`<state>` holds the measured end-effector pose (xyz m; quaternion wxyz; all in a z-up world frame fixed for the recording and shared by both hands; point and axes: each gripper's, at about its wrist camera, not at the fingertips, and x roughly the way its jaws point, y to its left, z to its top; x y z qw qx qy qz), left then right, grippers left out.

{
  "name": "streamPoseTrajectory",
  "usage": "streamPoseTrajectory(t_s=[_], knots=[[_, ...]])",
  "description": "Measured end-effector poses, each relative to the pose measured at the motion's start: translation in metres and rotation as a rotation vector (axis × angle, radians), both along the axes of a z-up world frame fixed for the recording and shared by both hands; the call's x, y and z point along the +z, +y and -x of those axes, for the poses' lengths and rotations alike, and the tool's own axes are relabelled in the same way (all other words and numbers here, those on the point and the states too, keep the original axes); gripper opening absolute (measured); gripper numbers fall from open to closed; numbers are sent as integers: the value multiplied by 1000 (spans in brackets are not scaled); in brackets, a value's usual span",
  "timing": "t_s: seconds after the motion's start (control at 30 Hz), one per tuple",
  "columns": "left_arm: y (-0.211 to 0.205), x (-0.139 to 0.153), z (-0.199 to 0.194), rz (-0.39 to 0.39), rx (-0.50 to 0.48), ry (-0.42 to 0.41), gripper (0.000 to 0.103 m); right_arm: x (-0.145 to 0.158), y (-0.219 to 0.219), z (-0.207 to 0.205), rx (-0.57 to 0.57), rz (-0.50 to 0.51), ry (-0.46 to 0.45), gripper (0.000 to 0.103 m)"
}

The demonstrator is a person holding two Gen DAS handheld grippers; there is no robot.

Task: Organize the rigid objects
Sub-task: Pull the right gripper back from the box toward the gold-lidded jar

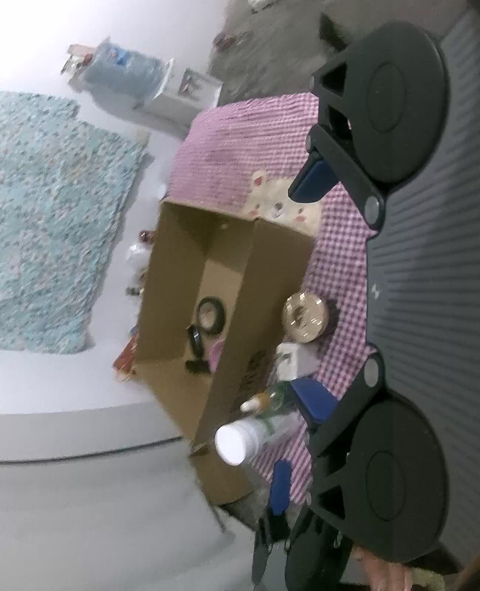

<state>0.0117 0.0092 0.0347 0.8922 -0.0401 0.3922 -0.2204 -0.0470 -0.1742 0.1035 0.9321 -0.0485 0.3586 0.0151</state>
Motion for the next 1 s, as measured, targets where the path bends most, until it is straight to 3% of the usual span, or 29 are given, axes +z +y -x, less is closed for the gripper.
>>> streamPoseTrajectory(t_s=[0.23,0.47,0.57,0.87,1.0], knots=[[1,-5,6,-12,13,-22,90,-5,5,-2,-52,73,35,102],[-6,-9,13,-56,3,-47,90,4,8,10,-52,89,-52,102],[-9,-14,14,-64,-15,-60,90,-2,3,19,-28,13,-84,102],[-46,-36,2,-155,-112,-108,89,-46,-22,-1,-39,-292,-18,102],[-67,-49,-5,-175,-150,-112,78,-62,-30,-19,-55,-337,-18,102]])
